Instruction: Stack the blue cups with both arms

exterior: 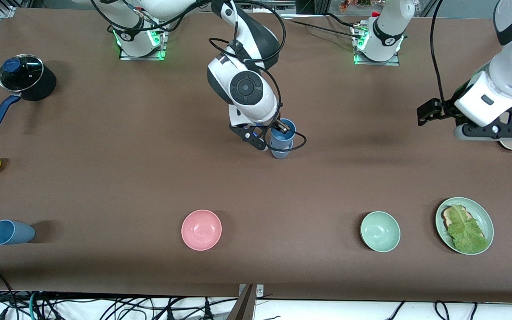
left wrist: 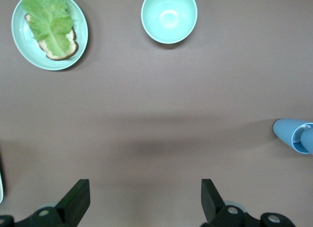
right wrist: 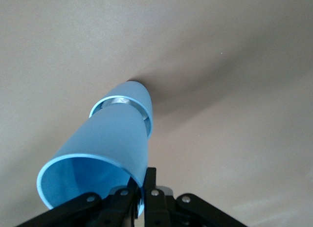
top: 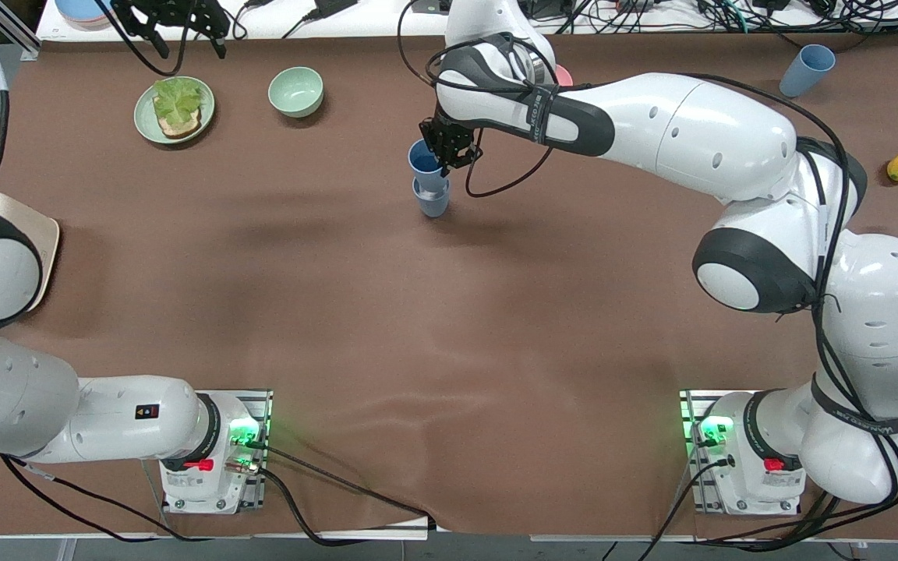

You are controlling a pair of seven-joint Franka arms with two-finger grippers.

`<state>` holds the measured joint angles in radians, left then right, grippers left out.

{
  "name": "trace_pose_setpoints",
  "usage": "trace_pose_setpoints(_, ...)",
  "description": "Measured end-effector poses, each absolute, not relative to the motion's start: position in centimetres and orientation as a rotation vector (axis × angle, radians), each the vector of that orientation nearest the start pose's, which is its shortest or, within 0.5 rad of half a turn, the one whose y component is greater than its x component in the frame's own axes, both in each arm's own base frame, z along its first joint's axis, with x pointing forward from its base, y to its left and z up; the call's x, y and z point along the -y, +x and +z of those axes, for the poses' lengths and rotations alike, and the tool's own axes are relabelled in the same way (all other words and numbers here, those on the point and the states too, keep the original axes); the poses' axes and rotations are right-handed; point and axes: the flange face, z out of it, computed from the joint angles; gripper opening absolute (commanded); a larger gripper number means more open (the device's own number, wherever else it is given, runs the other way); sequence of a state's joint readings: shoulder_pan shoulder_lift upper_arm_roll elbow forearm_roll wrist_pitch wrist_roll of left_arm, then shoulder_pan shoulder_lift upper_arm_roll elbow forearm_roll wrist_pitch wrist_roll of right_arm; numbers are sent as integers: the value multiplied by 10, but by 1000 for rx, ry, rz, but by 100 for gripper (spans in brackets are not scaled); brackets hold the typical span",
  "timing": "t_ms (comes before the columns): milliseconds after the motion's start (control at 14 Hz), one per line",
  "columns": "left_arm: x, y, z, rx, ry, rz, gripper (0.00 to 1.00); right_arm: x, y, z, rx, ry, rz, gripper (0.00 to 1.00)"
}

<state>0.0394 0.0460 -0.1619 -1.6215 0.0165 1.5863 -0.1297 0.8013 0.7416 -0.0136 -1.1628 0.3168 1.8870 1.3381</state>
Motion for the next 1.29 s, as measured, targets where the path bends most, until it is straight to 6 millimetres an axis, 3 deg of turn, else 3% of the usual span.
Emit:
trace_pose_setpoints(214,62,547,587,20,-3115,101,100,-551,512,352,-956,-2838,401,0)
trace_pose_setpoints(286,62,546,589,22,-3115,95,100,-551,512,350,-957,-2840,403,12)
trace_pose_setpoints(429,60,547,589,25,-3116,90,100,-551,512,346,-961,-2843,406,81)
trace_pose_setpoints(500,60,548,588,26,-3116,90,100,-551,512,345,-962,-2843,407,100)
trace_pose_setpoints(786,60,549,587,27,-3116,91,100,-549,517,349,-970,-2830,392,100)
trace_pose_setpoints(929,60,549,587,28,-3116,90,100,-534,532,356,-969,-2825,380,100)
trace_pose_setpoints(1071,60,549,588,27,-3116,90,100,-496,556,366,-893,-2878,426,100)
trace_pose_setpoints(1286,64,548,588,16,-3116,89,100,-393,599,375,-658,-2996,614,100)
